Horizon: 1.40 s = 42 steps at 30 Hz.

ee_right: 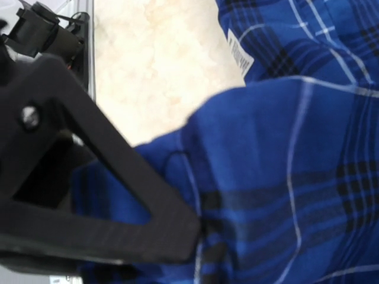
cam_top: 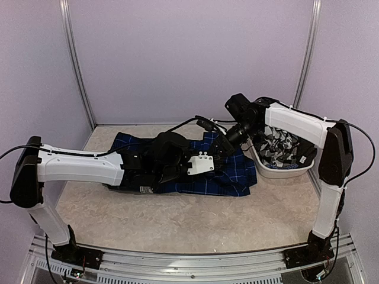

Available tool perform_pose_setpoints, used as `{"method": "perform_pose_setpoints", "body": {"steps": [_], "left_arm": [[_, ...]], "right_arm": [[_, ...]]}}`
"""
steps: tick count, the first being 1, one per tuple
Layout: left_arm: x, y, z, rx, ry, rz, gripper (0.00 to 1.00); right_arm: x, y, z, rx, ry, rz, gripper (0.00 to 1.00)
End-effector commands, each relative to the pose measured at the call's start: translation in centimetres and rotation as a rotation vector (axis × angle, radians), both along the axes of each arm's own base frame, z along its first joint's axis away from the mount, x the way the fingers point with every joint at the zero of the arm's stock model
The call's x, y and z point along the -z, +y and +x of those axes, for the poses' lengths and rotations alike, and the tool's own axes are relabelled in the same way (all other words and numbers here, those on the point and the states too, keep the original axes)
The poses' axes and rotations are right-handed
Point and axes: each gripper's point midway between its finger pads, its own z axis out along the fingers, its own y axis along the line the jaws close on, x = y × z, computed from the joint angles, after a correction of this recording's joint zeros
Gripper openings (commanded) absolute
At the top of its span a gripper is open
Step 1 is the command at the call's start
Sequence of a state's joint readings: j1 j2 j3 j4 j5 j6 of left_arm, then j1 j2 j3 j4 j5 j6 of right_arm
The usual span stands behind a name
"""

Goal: Fold and stack the long sleeve shirts
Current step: Pass from the right arm to the left, then adjust the 1/3-folded tank top at the center of the board.

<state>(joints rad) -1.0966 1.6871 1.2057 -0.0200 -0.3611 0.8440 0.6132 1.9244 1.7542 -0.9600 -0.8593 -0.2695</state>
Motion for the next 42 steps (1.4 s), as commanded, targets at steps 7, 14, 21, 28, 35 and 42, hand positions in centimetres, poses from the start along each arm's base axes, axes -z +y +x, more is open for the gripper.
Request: {"method": "perform_pose_setpoints", "body": {"steps": [7,14,21,28,35,42], "left_arm": [[-2.3,0.2,1.4,-0.024,-0.039,-0.066,0.0],[-9.3,1.5,3.6,-0.07,0.004,-0.323,0.0],[-14.9,1.9,5.2,-0.114,0.155,-0.578,0.0],[-17.8,2.5,7.6,-0.237,0.283,-0.777,0.0],[-19.2,3.5,9.5,-0.38,0.529,-1.005,0.0],[-18.0,3.5,9.0,-0.399,0.893,-1.18,0.0]], "right_arm": [[-0.1,0.1,0.8,0.047,-0.012,-0.005,0.06],[-4.8,-3.1,5.4,0.292,-0.085,0.037,0.54],[-8.4,-8.1,8.5,0.555,-0.164,0.067,0.59],[-6.0,-10.1,8.4,0.659,-0.164,0.003,0.59],[-3.6,-12.0,8.2,0.75,-0.178,-0.063,0.59],[-2.6,-10.8,6.3,0.684,-0.167,0.01,0.59]]}}
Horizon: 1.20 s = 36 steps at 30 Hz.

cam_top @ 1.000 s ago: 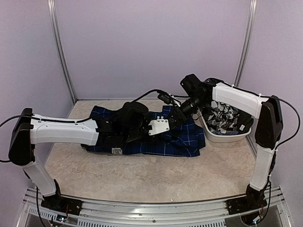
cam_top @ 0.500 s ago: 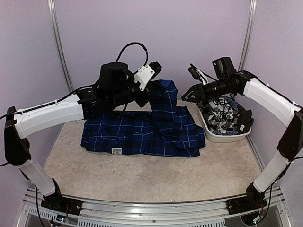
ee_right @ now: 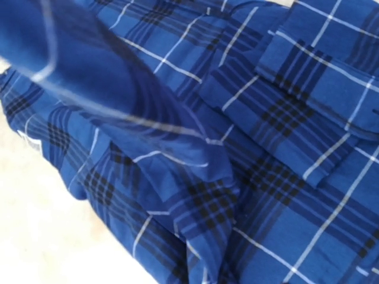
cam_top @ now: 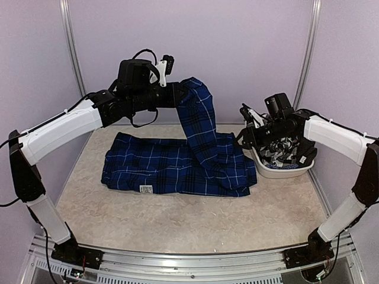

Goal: Fold and stack the long sleeve shirts
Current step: Adjust the 1/3-folded tank top at the center of the board.

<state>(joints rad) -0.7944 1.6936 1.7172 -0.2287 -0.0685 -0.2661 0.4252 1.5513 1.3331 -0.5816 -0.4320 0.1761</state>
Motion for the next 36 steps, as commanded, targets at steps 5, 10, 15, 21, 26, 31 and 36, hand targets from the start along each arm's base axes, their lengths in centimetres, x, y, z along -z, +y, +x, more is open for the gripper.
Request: {"method": "perform_pose_setpoints", "body": {"steps": [5,10,15,21,26,31,36], "left_arm": [[1.7,-2.0,-2.7,0.161,0.348,-0.321,0.0],[1.2,-2.8,-4.6,0.265,0.456,-0.502,0.0],[0.3,-2.6,-5.3,0.311,0.508,-0.611,0.0],[-1.8,-1.3,-5.9,0.355,0.552,-0.778,0.0],[-2.8,1.2,-5.7,0.311,0.546,-0.876,0.01],[-2.6,3.1,-6.0,0.296,0.567,-0.96,0.01],[-3.1,3.5,-5.5,0.287,0.551,-0.976,0.01]], "right_arm": [[-3.7,3.6,-2.7,-0.093,-0.21,0.134,0.62],[-5.1,6.1,-4.0,-0.129,-0.297,0.158,0.64],[-6.3,7.8,-4.6,-0.146,-0.357,0.167,0.67],[-5.8,7.7,-3.6,-0.096,-0.37,0.128,0.71],[-4.2,6.5,-2.8,-0.03,-0.352,0.051,0.72],[-2.1,5.4,-2.8,0.005,-0.33,-0.013,0.72],[2.3,4.1,-3.1,0.025,-0.268,-0.1,0.74]]}}
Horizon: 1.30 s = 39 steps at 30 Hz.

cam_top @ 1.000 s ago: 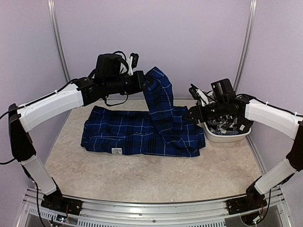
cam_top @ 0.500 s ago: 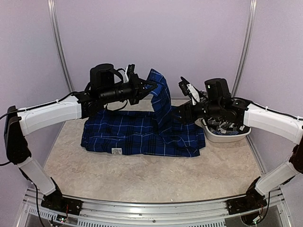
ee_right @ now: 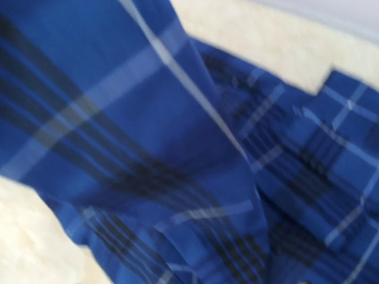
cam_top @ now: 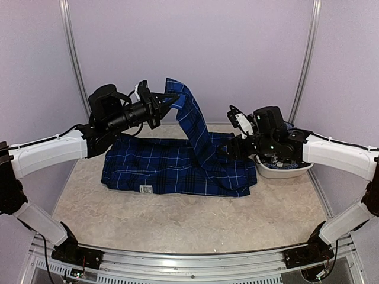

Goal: Fold and stack the long sleeve shirts
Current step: Adjust the 1/3-folded tank top at the center of the board.

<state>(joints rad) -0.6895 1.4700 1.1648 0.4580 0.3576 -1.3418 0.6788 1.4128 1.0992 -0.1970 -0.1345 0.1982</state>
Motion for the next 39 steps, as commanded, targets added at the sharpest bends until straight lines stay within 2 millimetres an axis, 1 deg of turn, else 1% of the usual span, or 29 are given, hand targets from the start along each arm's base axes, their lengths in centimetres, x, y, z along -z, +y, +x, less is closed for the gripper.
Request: {"method": "perform_pose_setpoints", "body": {"steps": [1,3,5,6,7,8,9,10,12,14,17,20,23,28,30,31,35,37,39], "left_arm": [[-2.9,1.1,0.1,-0.024,-0.048,-0.078,0.02],[-3.2,1.3,0.5,-0.031,-0.051,-0.085,0.02],[-3.3,1.3,0.9,-0.038,-0.046,-0.094,0.02],[-3.3,1.2,1.1,-0.042,-0.043,-0.1,0.02],[-3.0,1.1,1.4,-0.047,-0.03,-0.101,0.02],[-2.8,1.0,1.5,-0.046,-0.021,-0.107,0.03],[-2.4,0.9,1.6,-0.045,-0.006,-0.115,0.03],[-2.0,0.8,1.8,-0.047,0.011,-0.12,0.03],[-1.0,0.5,2.0,-0.047,0.043,-0.135,0.04],[-0.4,0.3,2.1,-0.048,0.064,-0.15,0.04],[0.2,-0.1,2.0,-0.046,0.088,-0.159,0.04],[0.8,-0.6,1.8,-0.036,0.116,-0.174,0.08],[1.7,-1.2,1.8,-0.022,0.146,-0.177,0.09],[2.9,-1.8,1.9,-0.014,0.175,-0.173,0.09],[2.9,-1.8,2.0,-0.017,0.181,-0.182,0.08],[2.8,-1.8,2.0,-0.018,0.182,-0.19,0.08],[2.4,-1.9,2.1,-0.016,0.182,-0.209,0.07],[2.3,-1.9,2.2,-0.016,0.185,-0.214,0.07],[2.0,-2.0,2.1,-0.005,0.184,-0.223,0.06]], "right_arm": [[5.1,-1.5,-0.2,0.05,0.068,-0.12,0.74],[6.8,-2.0,-0.3,0.064,0.09,-0.152,0.74],[8.2,-2.4,-0.3,0.078,0.1,-0.176,0.74],[8.3,-2.4,-0.4,0.078,0.096,-0.176,0.74],[8.0,-2.2,-0.6,0.072,0.082,-0.161,0.74],[7.3,-1.9,-0.8,0.059,0.062,-0.133,0.75],[5.9,-1.5,-1.0,0.046,0.037,-0.09,0.74],[5.0,-0.9,-1.2,0.03,0.019,-0.06,0.75],[2.3,0.0,-1.6,0.011,-0.04,-0.004,0.75],[-0.2,1.2,-1.8,-0.009,-0.099,0.035,0.75],[-3.1,2.7,-2.1,-0.024,-0.198,0.047,0.76],[-5.0,3.9,-1.9,-0.008,-0.278,0.018,0.78],[-6.8,5.3,-2.0,-0.006,-0.338,0.004,0.79],[-8.6,7.1,-1.9,-0.001,-0.387,0.001,0.8],[-9.0,8.0,-2.0,-0.002,-0.416,-0.002,0.8],[-8.6,8.3,-2.0,0.005,-0.418,-0.01,0.81],[-6.1,9.0,-2.1,0.023,-0.408,-0.056,0.81],[-5.2,9.3,-2.3,0.035,-0.409,-0.067,0.81],[-4.4,9.3,-2.0,0.075,-0.409,-0.084,0.82]]}}
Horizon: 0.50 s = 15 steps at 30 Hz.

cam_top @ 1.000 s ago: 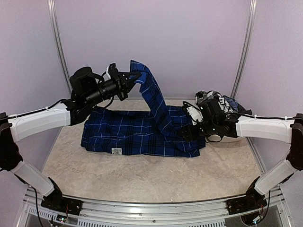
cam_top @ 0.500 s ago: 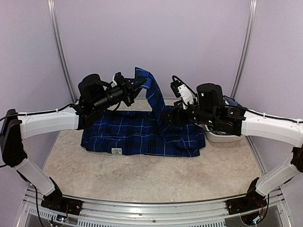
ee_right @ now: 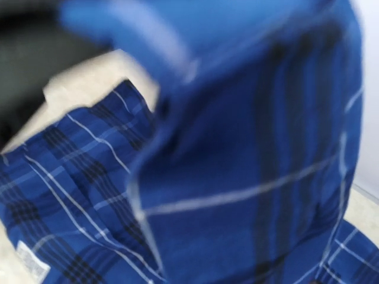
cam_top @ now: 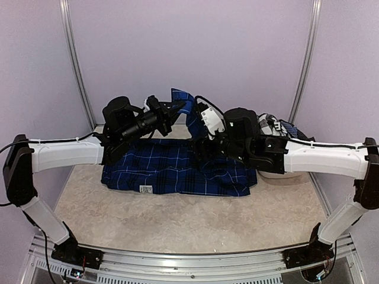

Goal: Fold and stack the long sleeve shirts
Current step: Adjust the 1/3-folded tank top at the center of the board.

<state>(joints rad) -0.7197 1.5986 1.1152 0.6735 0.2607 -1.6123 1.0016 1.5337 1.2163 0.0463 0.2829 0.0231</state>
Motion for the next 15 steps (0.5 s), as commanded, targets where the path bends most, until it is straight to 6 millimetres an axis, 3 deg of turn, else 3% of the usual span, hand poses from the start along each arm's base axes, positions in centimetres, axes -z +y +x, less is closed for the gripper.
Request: {"method": "perform_pose_setpoints", "body": {"steps": [1,9,15], "left_arm": [[-1.4,-0.3,-0.3,0.01,-0.027,-0.05,0.06],[-1.3,0.3,-0.6,0.006,-0.018,-0.062,0.03],[-1.2,2.5,-0.2,-0.037,-0.02,-0.062,0.0]], "right_arm": [[1.7,0.0,0.7,0.104,-0.028,-0.025,0.82],[3.7,-2.4,4.7,0.409,-0.08,-0.131,0.82],[5.3,-5.8,7.9,0.543,-0.052,-0.172,0.82]]}}
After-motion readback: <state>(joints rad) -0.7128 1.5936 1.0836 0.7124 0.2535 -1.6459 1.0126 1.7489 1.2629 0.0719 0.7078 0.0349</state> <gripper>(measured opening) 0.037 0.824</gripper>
